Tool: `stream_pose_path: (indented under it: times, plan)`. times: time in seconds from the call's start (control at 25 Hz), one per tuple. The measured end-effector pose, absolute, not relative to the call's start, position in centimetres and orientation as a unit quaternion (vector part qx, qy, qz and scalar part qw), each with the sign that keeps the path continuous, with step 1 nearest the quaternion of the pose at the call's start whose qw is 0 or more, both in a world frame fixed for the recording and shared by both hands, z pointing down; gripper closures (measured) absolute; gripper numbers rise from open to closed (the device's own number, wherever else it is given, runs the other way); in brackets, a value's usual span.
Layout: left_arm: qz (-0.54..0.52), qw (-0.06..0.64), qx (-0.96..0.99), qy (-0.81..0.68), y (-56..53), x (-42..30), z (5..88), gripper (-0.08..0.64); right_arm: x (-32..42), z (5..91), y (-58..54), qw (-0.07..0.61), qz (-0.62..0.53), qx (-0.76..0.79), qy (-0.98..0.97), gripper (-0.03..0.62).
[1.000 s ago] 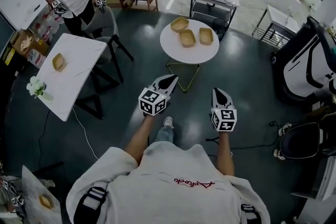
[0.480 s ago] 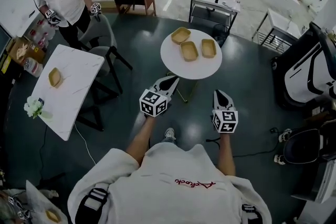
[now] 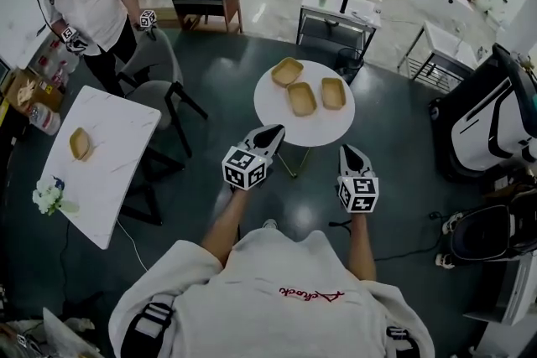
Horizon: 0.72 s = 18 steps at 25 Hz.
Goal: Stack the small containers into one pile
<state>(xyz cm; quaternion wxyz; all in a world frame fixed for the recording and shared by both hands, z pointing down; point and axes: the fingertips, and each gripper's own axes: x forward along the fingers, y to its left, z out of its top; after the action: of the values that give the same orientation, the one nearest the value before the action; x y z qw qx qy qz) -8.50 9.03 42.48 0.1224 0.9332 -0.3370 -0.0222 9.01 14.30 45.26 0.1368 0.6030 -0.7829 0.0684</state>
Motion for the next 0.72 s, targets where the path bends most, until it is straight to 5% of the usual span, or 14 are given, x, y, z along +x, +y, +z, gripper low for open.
stream_pose_path:
  times: [0.72]
  plan:
    - [0.010, 0.144, 0.944, -0.297, 5.6, -8.4, 45.8, 0.541, 7.3, 49.2, 12.7, 0.157, 0.104, 0.616, -0.765, 0.572]
